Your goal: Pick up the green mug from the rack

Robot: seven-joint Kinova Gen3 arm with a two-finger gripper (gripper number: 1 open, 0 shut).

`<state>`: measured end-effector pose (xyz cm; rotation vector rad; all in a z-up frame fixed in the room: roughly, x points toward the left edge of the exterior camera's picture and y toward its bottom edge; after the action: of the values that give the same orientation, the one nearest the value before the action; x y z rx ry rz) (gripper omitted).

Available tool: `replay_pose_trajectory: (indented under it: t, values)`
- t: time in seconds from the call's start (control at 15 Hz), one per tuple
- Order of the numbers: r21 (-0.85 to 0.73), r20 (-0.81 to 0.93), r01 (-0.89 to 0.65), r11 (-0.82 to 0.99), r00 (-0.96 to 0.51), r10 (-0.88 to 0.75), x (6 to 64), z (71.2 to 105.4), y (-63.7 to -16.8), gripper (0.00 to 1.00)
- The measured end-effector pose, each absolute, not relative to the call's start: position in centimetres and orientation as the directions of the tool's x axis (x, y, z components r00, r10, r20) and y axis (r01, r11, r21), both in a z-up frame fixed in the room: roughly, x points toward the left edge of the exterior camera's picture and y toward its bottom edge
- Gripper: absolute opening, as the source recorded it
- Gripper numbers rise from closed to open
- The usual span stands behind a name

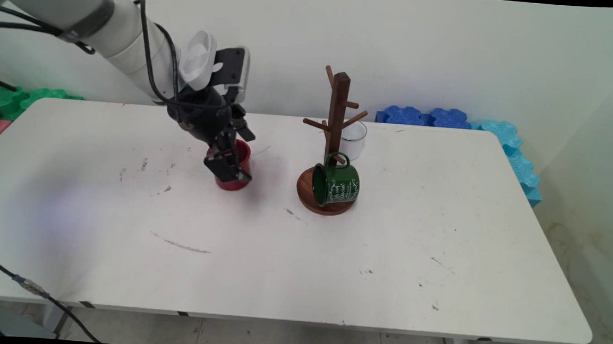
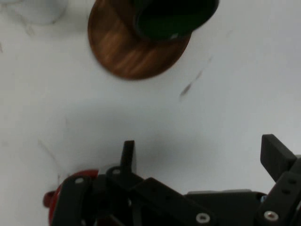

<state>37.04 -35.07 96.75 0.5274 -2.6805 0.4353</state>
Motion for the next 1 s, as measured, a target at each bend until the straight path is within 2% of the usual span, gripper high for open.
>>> replay_pose_trajectory:
  t: [0.53, 1.0]
  values:
    - [-0.18, 0.519, -0.48, 0.859, -0.788, -0.331, 32.4, 100.7, -32.1, 1.0]
    - [-0.164, 0.567, -0.515, 0.841, -0.747, -0.347, 30.1, 102.5, -30.7, 1.0]
